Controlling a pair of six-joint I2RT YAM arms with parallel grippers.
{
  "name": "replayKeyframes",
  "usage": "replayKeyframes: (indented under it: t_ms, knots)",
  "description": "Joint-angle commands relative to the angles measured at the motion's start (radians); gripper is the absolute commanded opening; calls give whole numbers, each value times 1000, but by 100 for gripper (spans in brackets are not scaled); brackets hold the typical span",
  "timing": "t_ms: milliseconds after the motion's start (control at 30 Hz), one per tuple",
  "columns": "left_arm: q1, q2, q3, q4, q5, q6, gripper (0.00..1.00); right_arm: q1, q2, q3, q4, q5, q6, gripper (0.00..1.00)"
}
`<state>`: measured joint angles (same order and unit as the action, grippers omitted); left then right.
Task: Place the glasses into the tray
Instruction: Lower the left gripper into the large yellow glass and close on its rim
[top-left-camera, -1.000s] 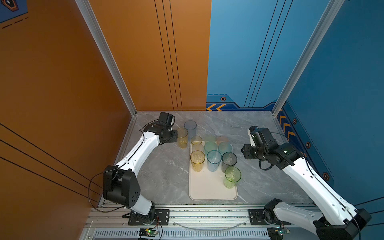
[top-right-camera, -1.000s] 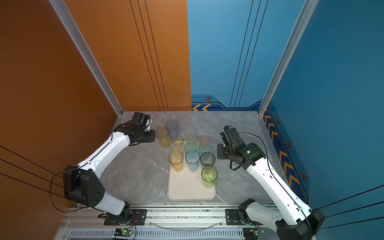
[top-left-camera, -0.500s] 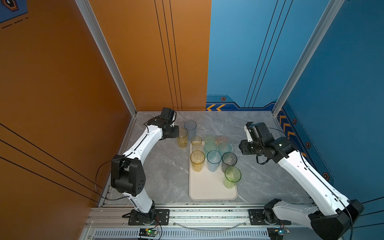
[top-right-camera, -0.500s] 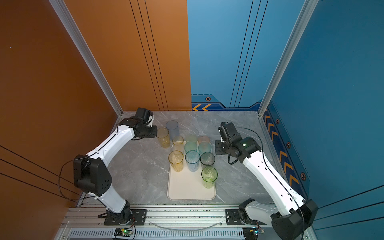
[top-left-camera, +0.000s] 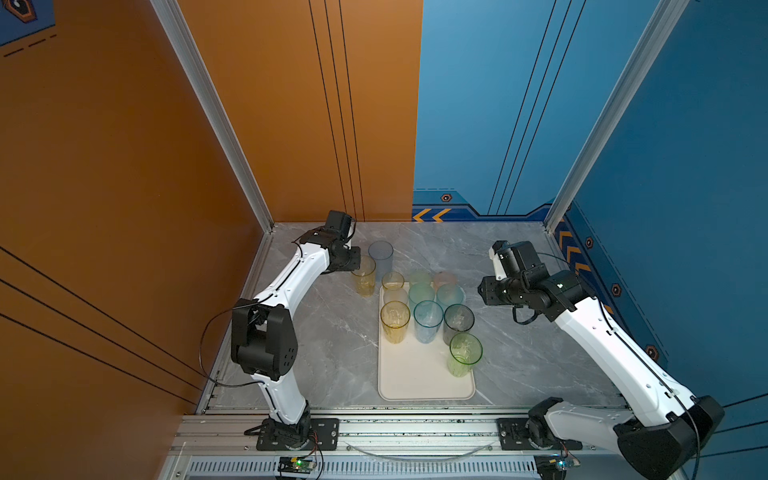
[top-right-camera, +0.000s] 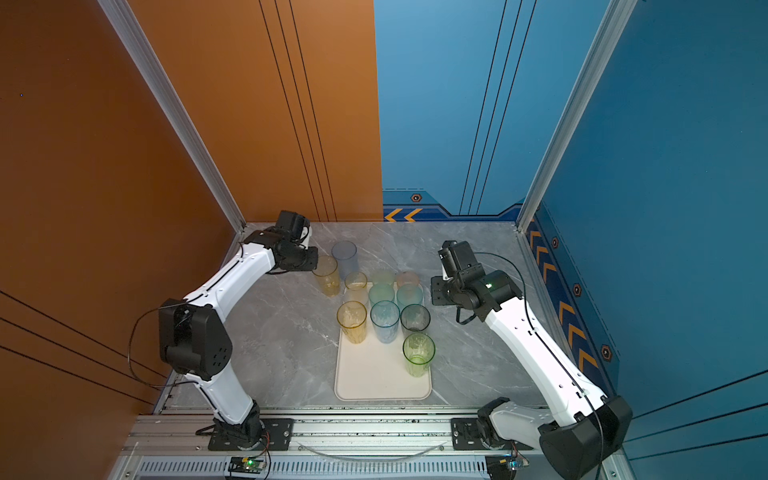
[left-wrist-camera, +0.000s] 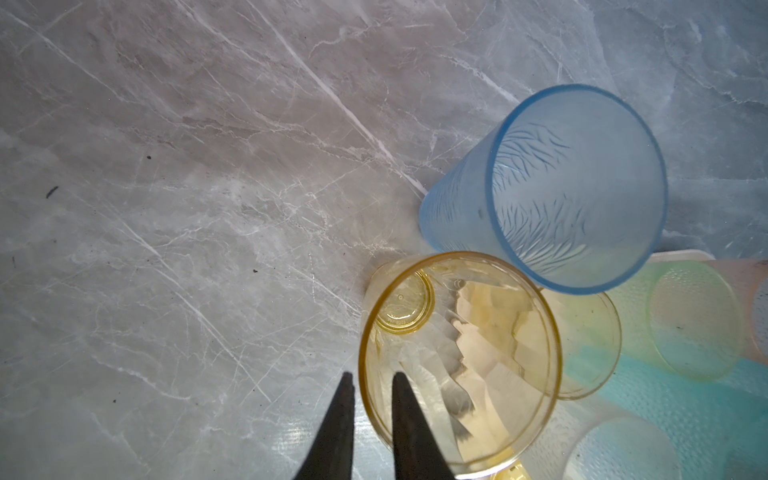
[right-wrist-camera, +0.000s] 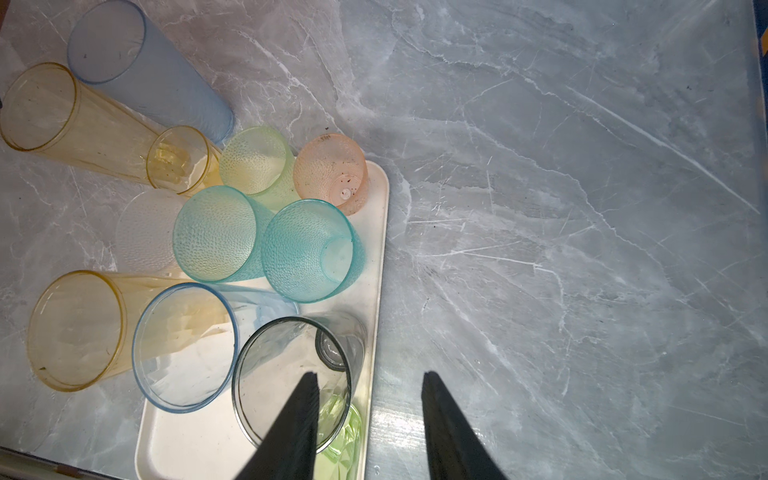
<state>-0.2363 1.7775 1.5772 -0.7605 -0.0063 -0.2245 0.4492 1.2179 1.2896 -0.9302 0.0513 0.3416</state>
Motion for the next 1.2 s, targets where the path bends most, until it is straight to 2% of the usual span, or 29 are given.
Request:
replayKeyframes:
  t_ms: [0, 933, 1167]
  knots:
    - [8, 24, 37, -36, -5, 23, 19, -10, 4, 28, 11, -19, -18, 41]
    - [-1, 122, 112, -80, -42, 54, 11, -29, 43, 19, 24, -43, -27, 40]
    - [-3, 104, 115, -99, -64, 62, 3, -28, 42, 9, 30, -51, -23, 40]
